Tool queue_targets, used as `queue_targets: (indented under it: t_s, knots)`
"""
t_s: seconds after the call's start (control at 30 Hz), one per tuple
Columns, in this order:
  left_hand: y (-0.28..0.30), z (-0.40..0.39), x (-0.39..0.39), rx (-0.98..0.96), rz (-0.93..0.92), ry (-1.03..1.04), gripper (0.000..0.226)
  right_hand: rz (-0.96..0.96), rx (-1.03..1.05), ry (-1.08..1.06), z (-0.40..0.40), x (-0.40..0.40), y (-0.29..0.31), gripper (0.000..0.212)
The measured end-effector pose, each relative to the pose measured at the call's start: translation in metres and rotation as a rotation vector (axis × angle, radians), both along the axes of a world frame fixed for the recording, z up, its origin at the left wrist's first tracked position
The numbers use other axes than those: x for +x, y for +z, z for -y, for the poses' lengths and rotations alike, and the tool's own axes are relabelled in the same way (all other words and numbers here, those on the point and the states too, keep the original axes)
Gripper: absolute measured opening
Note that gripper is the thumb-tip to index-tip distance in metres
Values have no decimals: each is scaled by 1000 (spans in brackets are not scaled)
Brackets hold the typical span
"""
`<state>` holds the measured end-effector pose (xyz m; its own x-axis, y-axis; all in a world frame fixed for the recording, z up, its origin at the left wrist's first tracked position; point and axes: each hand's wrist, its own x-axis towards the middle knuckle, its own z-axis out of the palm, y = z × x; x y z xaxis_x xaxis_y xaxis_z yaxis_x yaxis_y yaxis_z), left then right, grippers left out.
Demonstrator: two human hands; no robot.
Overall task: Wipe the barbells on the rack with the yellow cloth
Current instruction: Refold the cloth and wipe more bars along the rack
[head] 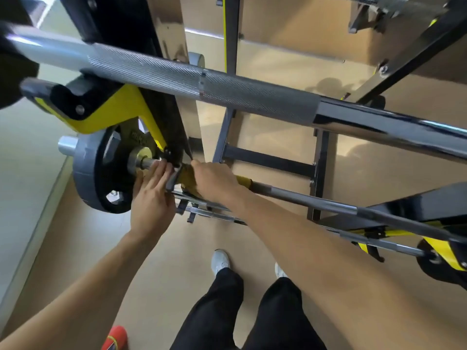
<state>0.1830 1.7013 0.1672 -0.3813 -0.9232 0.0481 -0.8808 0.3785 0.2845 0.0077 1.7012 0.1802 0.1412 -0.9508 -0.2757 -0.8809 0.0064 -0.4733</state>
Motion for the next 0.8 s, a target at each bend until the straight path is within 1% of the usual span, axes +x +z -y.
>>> queue_targets:
  t_s: [0.07,0.13,0.27,0.37,0.43,0.5,0.57,0.63,0.7,0.8]
  knots:
    - [-6,-3,6,3,-3,-49,67,14,48,30,-15,-19,2,23]
    - [-8,-4,3,9,-55,-37,69,-24,105,24,-31,-50,6,20]
    - [-11,-5,-3,-21,-102,10,68,-253,270,-13,-58,-108,3,20]
    - [-15,-5,0,-46,-112,17,63,-303,305,-36,-51,-105,-1,20]
    - [-20,-4,2,-65,-118,29,60,-283,316,0,-37,-92,-1,19]
    - [-22,-2,3,-81,-128,25,59,-207,281,5,-23,-74,-2,22]
    - [-23,-2,4,-104,-132,17,59,-76,237,-14,-6,-44,-1,31]
    - [-23,-3,2,-117,-123,18,58,-29,168,-12,11,-6,3,43]
    - [-23,-3,3,-121,-95,11,57,-25,86,-52,21,16,4,43]
    - [-22,-2,9,-97,-17,-17,61,7,57,-40,8,5,0,38]
